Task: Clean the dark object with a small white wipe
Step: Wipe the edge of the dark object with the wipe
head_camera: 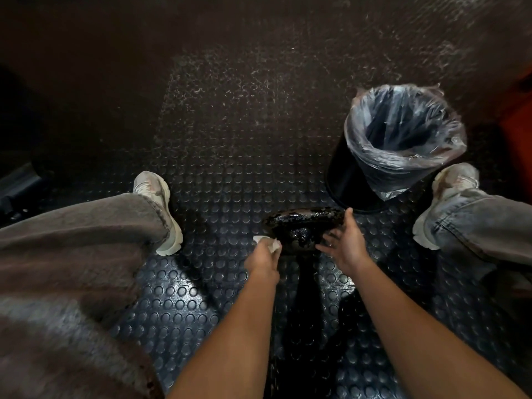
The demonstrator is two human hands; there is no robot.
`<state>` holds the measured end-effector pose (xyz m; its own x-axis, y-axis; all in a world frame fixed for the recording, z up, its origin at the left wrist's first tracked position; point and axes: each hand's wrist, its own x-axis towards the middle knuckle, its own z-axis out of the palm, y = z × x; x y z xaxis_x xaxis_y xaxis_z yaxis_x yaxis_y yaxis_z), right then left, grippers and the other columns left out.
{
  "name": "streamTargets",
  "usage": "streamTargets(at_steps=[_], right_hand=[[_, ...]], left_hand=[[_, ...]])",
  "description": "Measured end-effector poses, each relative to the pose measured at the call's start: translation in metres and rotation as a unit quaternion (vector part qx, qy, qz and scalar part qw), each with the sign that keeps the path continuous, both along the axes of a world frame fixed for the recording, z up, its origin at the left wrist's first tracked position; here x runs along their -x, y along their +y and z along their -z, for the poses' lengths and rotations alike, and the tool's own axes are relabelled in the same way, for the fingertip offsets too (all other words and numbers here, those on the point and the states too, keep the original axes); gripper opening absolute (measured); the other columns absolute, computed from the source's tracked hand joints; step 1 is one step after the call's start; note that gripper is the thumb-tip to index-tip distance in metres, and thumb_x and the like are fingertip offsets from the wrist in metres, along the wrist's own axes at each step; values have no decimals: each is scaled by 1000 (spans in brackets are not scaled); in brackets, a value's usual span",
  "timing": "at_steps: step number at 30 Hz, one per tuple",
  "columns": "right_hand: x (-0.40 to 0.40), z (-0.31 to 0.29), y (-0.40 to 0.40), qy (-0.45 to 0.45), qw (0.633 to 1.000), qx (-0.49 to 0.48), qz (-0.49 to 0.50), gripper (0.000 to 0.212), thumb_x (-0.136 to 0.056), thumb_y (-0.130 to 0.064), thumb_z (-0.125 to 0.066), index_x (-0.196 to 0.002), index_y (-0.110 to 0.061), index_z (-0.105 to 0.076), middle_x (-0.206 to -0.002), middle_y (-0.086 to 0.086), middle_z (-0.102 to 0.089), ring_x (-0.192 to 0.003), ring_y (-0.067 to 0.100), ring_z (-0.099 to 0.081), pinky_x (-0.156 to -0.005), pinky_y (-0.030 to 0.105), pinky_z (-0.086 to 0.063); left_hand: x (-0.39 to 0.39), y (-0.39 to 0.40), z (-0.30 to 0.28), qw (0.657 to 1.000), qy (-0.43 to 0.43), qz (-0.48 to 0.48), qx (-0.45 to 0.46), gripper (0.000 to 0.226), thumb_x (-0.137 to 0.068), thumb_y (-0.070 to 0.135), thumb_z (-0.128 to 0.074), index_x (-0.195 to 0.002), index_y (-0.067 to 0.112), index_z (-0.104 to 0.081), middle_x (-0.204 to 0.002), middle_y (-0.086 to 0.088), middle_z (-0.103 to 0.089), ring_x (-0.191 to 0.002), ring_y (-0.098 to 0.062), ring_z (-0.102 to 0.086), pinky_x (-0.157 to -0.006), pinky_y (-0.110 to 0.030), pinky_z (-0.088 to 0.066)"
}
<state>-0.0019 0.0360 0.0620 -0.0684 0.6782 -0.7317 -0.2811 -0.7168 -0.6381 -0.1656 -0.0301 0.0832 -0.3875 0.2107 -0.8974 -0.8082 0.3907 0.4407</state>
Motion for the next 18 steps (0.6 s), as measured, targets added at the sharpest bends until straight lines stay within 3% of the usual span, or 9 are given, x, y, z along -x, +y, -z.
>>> streamTargets(at_steps=[2,4,7,10,12,15,18], right_hand=[[0,0,1,-1,1000,4,0,78,-97,-71,-36,-154,-17,-36,-147,15,-44,-134,37,-47,-103,60,-48],[1,1,2,1,1000,3,-3,78,-96,-71,-36,-153,-17,-37,-147,16,-46,-133,36,-48,-102,59,-49],[1,2,1,6,1000,1,-5,75,-97,-70,-34,-150,-16,-42,-144,16,-50,-131,35,-50,-102,59,-49],[3,1,1,5,1000,0,1,71,-98,-68,-34,-149,-19,-42,-137,12,-49,-131,34,-48,-103,61,-47],[1,5,1,9,1000,1,-1,72,-98,-68,-35,-151,-19,-39,-136,11,-47,-132,34,-46,-103,61,-47],[-3,9,2,11,1000,-1,-10,79,-95,-73,-37,-151,-18,-41,-144,15,-49,-132,35,-49,-100,59,-50],[-3,11,2,9,1000,-1,-12,85,-91,-76,-40,-154,-20,-37,-147,16,-46,-132,36,-49,-98,58,-52]], left_hand=[[4,2,-3,999,-19,-37,-32,10,-84,-6,-68,-93,-6,-65,-101,-19,-68,-85,-21,-70,-79,-27,-61],[-1,5,-5,997,49,-46,-47,8,-84,-1,-68,-92,-5,-67,-97,-15,-70,-84,-20,-71,-76,-27,-60],[-19,1,-5,972,227,50,-8,9,-80,14,-75,-88,11,-72,-84,-2,-74,-74,-14,-67,-64,-22,-51],[-32,3,-9,948,282,143,-25,5,-79,15,-78,-81,15,-73,-72,4,-71,-62,-9,-61,-52,-18,-43],[-29,9,-5,958,250,139,13,6,-80,18,-79,-81,16,-73,-73,4,-70,-66,-11,-63,-54,-19,-45],[-19,6,3,988,127,67,52,10,-79,16,-79,-84,11,-72,-81,-4,-73,-76,-21,-71,-68,-29,-55],[-8,1,-1,1000,-2,-15,25,6,-81,2,-68,-87,-1,-69,-89,-8,-74,-74,-16,-71,-85,-30,-53]])
